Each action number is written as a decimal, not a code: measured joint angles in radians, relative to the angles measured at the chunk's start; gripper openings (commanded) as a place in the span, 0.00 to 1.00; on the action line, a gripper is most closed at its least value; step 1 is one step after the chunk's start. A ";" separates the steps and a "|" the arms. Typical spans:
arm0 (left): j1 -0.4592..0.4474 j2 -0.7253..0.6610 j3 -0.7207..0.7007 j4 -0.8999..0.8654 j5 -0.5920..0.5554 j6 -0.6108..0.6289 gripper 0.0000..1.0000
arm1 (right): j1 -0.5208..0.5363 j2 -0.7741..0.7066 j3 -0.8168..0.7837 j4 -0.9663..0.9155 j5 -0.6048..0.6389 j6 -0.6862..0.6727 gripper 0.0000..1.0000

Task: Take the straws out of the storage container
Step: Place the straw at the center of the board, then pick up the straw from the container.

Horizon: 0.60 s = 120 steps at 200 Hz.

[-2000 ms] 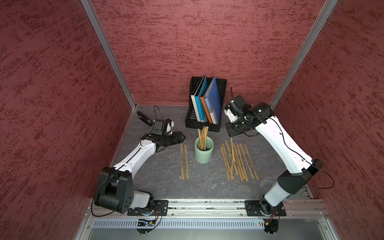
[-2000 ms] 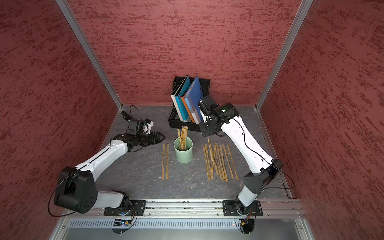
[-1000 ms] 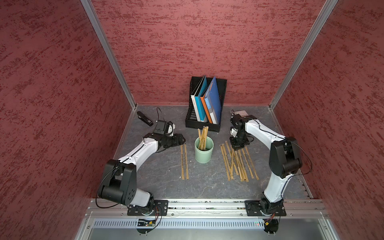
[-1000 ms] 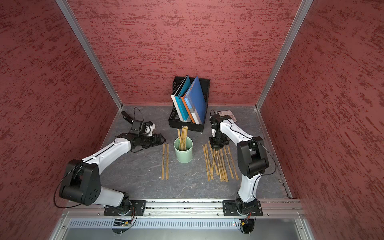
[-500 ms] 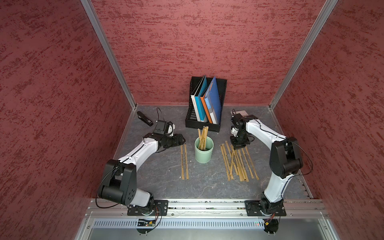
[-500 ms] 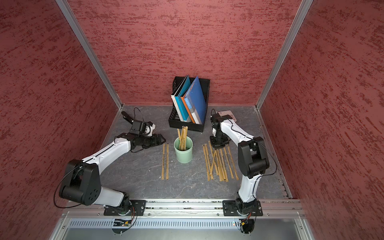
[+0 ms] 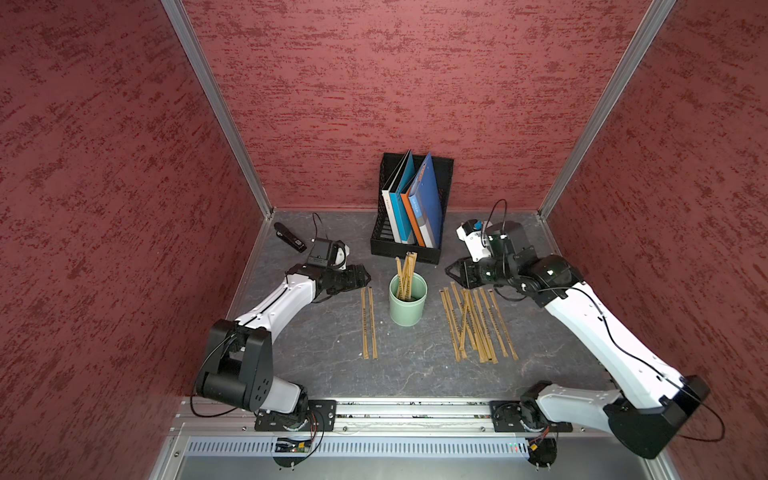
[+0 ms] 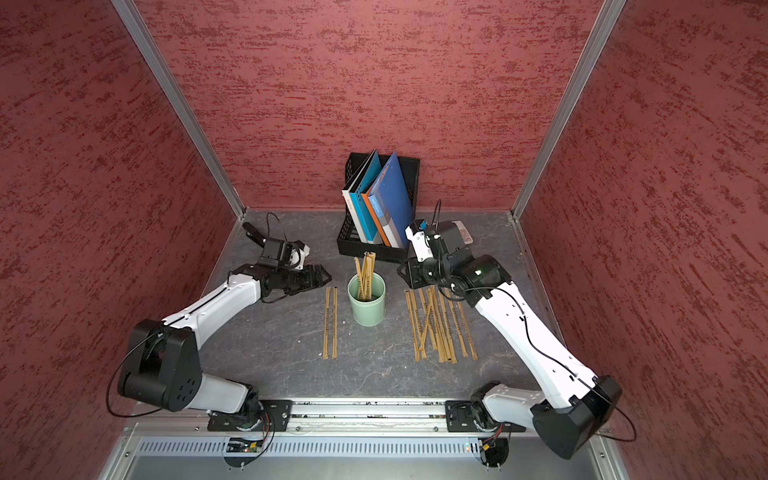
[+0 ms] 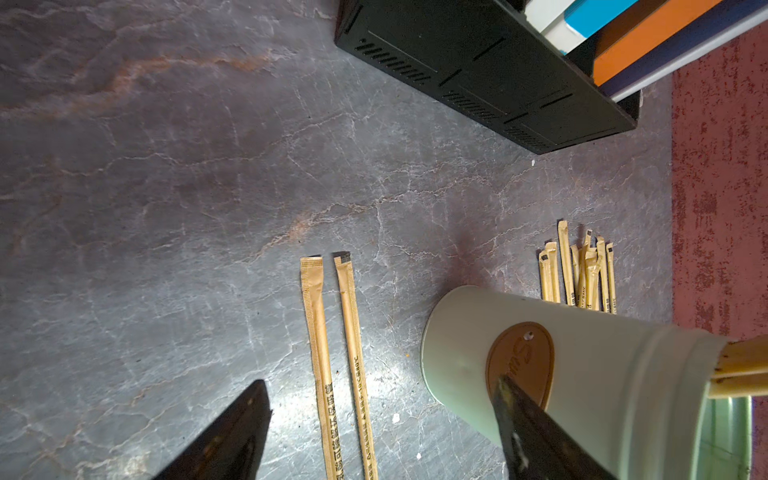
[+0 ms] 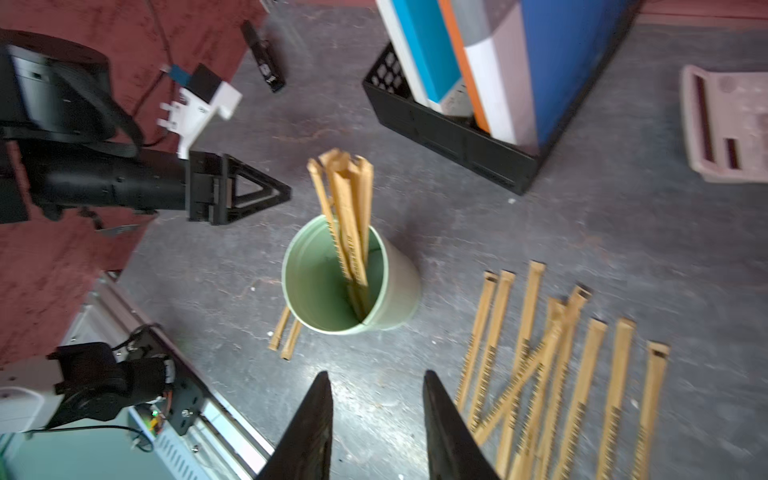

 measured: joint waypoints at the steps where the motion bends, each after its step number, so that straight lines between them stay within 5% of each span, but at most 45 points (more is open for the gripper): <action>1: 0.000 0.000 0.000 0.000 0.000 0.000 0.84 | 0.005 0.005 0.002 0.003 -0.001 0.003 0.34; 59: -0.004 -0.025 0.000 0.000 0.009 -0.005 0.85 | 0.148 0.315 0.057 0.073 0.002 0.069 0.36; 120: -0.004 -0.026 0.000 0.002 0.011 -0.005 0.85 | 0.171 0.410 0.109 0.071 0.028 0.096 0.36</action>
